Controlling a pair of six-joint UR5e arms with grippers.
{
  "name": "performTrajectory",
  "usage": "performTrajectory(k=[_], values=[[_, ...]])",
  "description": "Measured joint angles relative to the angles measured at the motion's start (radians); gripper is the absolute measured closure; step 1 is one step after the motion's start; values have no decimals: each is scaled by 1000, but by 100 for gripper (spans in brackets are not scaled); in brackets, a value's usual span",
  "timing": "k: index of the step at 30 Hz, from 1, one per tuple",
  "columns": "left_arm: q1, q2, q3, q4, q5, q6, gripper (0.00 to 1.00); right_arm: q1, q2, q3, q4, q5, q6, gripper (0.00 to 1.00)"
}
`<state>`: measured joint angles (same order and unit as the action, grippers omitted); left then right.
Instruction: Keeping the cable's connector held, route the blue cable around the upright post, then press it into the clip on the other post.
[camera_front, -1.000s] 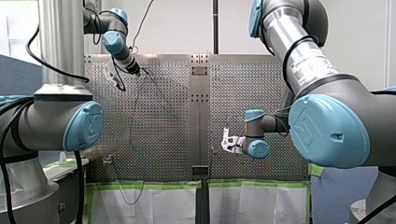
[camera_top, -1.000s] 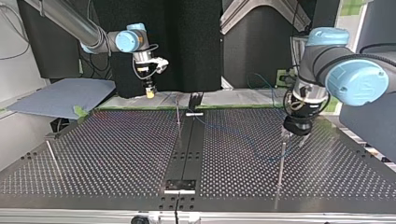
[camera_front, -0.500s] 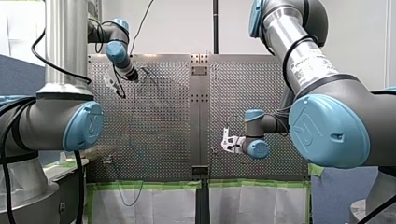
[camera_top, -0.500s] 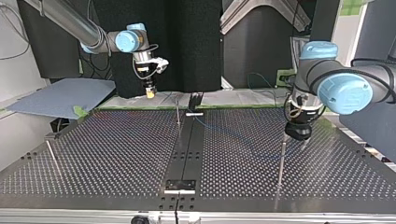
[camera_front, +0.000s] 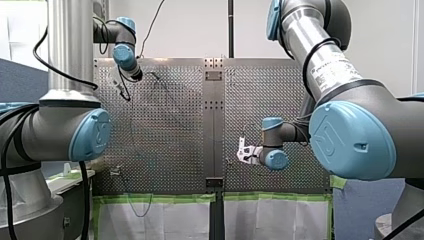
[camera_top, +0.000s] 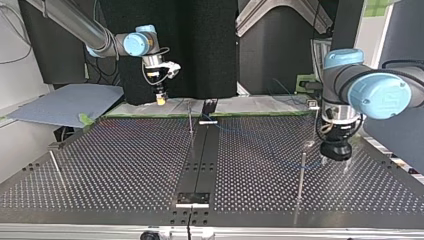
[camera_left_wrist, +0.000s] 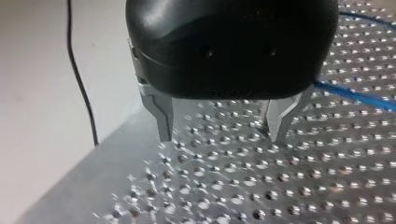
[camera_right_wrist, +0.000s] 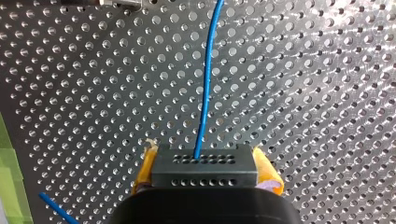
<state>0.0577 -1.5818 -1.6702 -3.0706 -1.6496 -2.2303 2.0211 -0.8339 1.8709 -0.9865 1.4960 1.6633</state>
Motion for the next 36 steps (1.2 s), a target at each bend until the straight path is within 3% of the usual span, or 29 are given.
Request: performTrajectory(k=[7, 18, 29, 36], values=[[3, 0, 29, 46, 31, 27, 0, 0, 0, 0, -1, 1, 0, 100], [5, -3, 115, 49, 49, 34, 0, 0, 0, 0, -1, 1, 1, 100], [2, -58, 138, 61, 78, 38, 0, 0, 0, 0, 0, 1, 1, 100], [3, -96, 155, 64, 74, 44, 0, 0, 0, 0, 2, 1, 0, 100]])
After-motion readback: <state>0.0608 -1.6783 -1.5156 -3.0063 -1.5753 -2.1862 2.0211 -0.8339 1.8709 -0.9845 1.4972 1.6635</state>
